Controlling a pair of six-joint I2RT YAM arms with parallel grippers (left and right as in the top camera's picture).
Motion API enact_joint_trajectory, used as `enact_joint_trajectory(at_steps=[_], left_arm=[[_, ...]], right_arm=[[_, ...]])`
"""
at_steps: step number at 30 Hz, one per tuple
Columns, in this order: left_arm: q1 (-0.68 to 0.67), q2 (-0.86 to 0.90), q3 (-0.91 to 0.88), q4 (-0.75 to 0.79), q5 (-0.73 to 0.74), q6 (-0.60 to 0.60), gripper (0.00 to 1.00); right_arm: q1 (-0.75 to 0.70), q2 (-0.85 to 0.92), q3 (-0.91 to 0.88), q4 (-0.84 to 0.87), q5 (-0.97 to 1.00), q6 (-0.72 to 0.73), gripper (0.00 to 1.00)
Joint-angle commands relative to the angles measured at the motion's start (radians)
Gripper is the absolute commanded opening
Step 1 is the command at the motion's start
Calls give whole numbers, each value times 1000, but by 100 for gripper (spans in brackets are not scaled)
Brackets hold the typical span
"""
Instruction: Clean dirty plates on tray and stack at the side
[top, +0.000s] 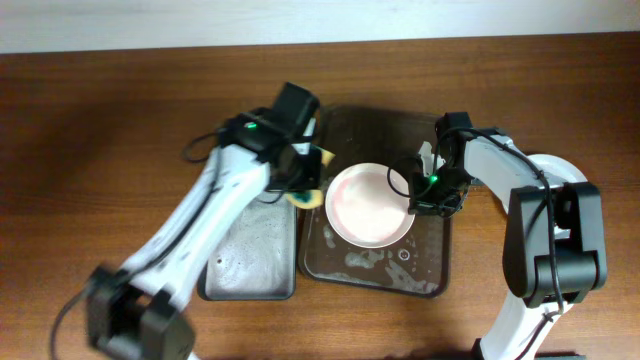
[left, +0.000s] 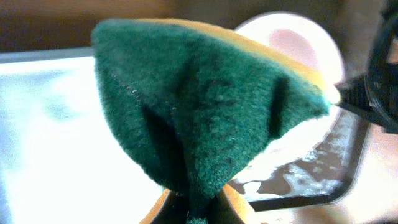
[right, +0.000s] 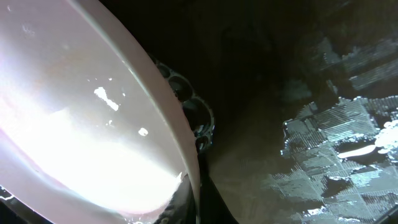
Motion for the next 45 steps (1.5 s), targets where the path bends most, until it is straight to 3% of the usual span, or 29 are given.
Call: enact_joint_trajectory(at_steps=[1, 6, 7, 9, 10, 12, 13, 14, 16, 20, 23, 29, 45], left_arm=[[50, -54, -80, -48, -190, 13, 0], [95, -54, -487, 287, -137, 13, 0], [101, -54, -531, 346, -129, 13, 6], [121, -55, -536, 357, -95, 13, 45], [130, -61, -528, 352, -84, 13, 55], [148, -93, -487, 324, -48, 14, 62], [152, -116, -465, 311, -35, 24, 71], [154, -156, -429, 291, -12, 44, 91], [154, -248, -374, 254, -12, 43, 100], [155, -425, -365, 202, -43, 43, 99], [155, -479, -365, 164, -119, 43, 99], [155, -484, -365, 156, -118, 43, 99], [155, -484, -365, 156, -118, 43, 99]], right_arm=[[-10, -52, -2, 13, 39, -10, 4], [-9, -282, -2, -41, 172, 14, 4], [-8, -327, -2, -56, 204, 22, 4], [-5, -401, -2, -77, 276, 29, 4], [5, -446, -2, -87, 330, 34, 4], [49, -543, -2, -104, 475, 60, 4], [76, -577, -2, -113, 558, 79, 4], [125, -617, -2, -116, 648, 93, 4], [238, -657, -2, -123, 816, 123, 4], [520, -660, -2, -188, 1171, 235, 4], [659, -660, -2, -214, 1289, 294, 4], [895, -660, -2, -237, 1514, 298, 4], [934, -660, -2, -225, 1585, 328, 4]])
